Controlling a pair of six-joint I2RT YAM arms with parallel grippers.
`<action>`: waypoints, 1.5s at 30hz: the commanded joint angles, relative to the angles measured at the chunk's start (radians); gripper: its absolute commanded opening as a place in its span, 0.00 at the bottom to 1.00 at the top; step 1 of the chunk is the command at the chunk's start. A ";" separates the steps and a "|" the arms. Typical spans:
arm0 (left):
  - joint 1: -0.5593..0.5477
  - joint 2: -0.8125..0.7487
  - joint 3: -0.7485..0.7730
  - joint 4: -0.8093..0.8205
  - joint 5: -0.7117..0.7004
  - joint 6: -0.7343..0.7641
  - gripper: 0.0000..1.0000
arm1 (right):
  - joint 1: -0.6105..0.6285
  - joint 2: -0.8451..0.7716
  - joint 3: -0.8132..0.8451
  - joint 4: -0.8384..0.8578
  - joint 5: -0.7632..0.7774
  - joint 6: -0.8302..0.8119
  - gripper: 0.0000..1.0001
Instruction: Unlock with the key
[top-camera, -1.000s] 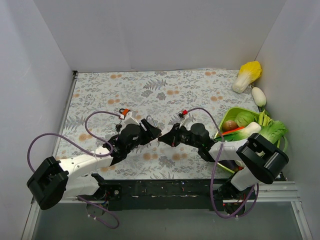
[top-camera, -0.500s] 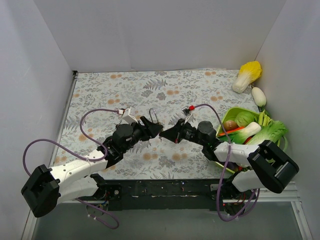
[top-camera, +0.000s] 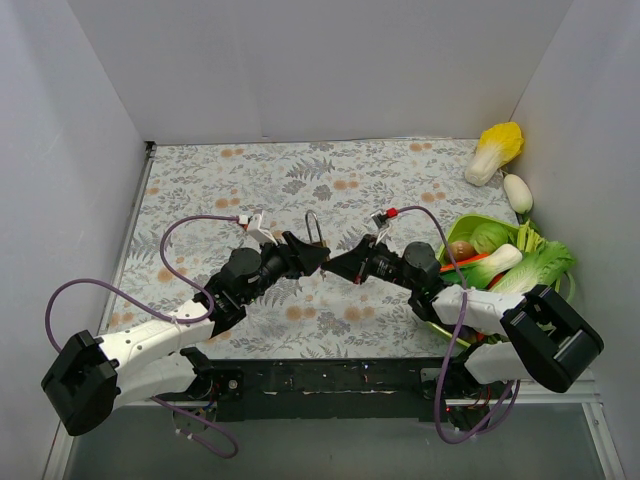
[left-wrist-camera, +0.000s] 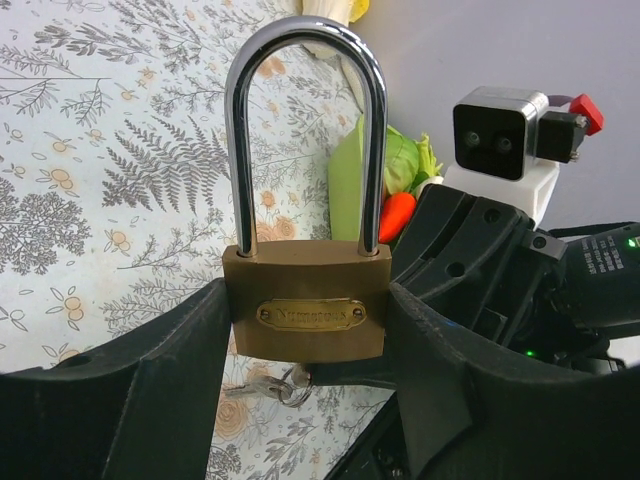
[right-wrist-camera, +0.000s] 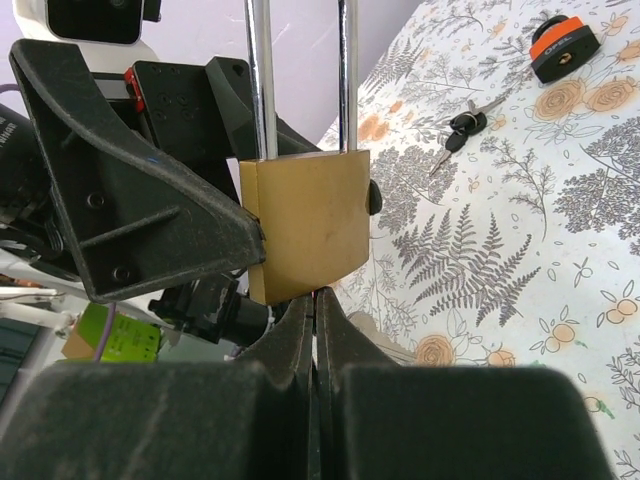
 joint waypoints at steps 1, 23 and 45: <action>-0.070 -0.030 0.010 0.105 0.229 -0.004 0.00 | -0.028 -0.009 0.012 0.211 0.048 0.069 0.01; -0.096 -0.013 0.090 -0.056 0.016 -0.035 0.00 | -0.045 -0.101 0.035 -0.028 0.031 -0.063 0.09; 0.200 0.124 0.343 -0.443 0.571 0.379 0.00 | -0.093 -0.514 0.052 -0.529 -0.217 -0.417 0.65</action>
